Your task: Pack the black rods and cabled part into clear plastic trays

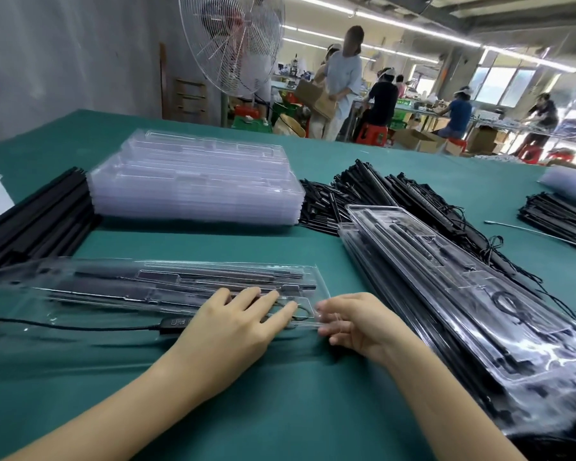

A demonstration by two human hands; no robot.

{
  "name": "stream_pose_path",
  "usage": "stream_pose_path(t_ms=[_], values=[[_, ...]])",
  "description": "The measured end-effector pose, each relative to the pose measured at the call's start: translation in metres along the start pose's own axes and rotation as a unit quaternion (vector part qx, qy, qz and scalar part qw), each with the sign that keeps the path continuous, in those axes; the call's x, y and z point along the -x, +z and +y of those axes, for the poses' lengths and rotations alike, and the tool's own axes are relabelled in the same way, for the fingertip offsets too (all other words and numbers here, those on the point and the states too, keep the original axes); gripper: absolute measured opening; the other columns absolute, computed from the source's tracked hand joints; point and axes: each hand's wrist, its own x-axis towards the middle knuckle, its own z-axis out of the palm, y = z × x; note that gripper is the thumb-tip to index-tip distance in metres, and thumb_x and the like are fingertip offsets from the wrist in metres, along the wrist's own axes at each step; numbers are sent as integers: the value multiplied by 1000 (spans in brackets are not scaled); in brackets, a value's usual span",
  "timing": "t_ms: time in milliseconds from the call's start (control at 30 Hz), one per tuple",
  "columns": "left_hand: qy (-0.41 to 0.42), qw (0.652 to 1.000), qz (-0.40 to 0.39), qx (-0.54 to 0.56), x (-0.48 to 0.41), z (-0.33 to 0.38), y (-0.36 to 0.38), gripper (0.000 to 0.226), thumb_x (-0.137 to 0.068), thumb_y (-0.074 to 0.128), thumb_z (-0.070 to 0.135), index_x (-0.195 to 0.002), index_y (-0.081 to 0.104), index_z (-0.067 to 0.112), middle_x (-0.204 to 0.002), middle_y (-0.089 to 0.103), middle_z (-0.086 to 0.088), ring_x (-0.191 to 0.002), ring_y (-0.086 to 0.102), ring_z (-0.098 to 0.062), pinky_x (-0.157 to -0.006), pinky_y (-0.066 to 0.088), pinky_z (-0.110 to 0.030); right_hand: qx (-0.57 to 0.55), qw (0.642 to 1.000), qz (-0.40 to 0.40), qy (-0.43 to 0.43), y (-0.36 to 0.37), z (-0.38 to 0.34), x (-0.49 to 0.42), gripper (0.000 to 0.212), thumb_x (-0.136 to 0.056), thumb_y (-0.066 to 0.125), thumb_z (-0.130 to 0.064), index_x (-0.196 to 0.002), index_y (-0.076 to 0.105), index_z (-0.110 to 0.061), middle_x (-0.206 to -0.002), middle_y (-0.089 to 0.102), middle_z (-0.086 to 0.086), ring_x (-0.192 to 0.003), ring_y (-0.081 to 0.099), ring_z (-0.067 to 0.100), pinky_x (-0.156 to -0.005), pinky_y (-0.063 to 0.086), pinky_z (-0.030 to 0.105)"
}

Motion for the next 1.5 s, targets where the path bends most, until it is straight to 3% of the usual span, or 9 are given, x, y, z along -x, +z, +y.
stream_pose_path(t_ms=[200,400,567,733,900,1033,1133,1267,1500], values=[[2,999,31,-13,3,3,4,55,-58,76,10,-111,70,19,-108,70,-8,-87,68,-26,-59,52,-33,-44,998,-36,37,-2,-11,1,17,-86,49,13,-77,55,0,-53,56,9,-52,52,16,-41,46,17],[16,999,40,1,8,3,1,52,-61,76,9,-110,71,21,-107,70,-7,-87,68,-25,-58,52,-32,5,1000,-11,14,4,-7,2,22,-89,43,17,-78,50,-1,-64,50,11,-47,55,15,-43,49,21],[31,998,58,-10,10,3,-4,47,-77,41,6,-109,72,21,-106,71,-8,-85,69,-25,-58,53,-31,86,996,16,-4,10,-5,3,26,-90,42,14,-71,46,-3,-65,46,11,-54,49,18,-44,48,23],[40,998,54,-18,9,5,-4,49,-78,39,6,-109,73,21,-105,72,-7,-83,69,-25,-57,52,-29,141,989,47,-16,15,-6,0,17,-90,40,13,-82,44,-3,-67,44,12,-49,46,18,-42,45,22],[35,998,48,-12,10,4,-1,48,-78,40,8,-111,72,21,-105,72,-7,-85,70,-23,-58,52,-29,145,989,-3,-5,7,-9,2,18,-91,48,9,-76,48,-1,-64,50,12,-46,52,16,-42,49,23],[29,999,45,-10,10,3,-1,49,-79,41,8,-116,70,20,-108,71,-7,-88,69,-23,-61,52,-29,80,994,-45,56,-2,-13,4,10,-90,55,0,-81,54,3,-57,58,12,-47,63,21,-42,51,22],[24,999,42,-6,10,2,-1,50,-79,40,7,-118,69,20,-109,71,-7,-89,69,-23,-61,53,-31,84,985,-78,131,-4,-12,3,24,-95,51,-18,-75,52,-5,-51,59,5,-45,64,16,-36,46,18],[22,999,39,-6,10,2,-2,49,-79,42,7,-117,69,19,-109,71,-7,-89,69,-24,-61,53,-32,118,977,-113,135,-5,-8,-1,34,-96,47,-29,-67,52,-13,-48,54,-2,-36,49,7,-32,33,15],[28,999,40,3,10,2,-1,47,-78,44,9,-114,71,21,-107,72,-6,-88,70,-23,-60,53,-30,98,984,-102,108,-2,-4,0,37,-94,50,-22,-61,51,-7,-38,43,-2,-25,25,3,-26,17,14]])
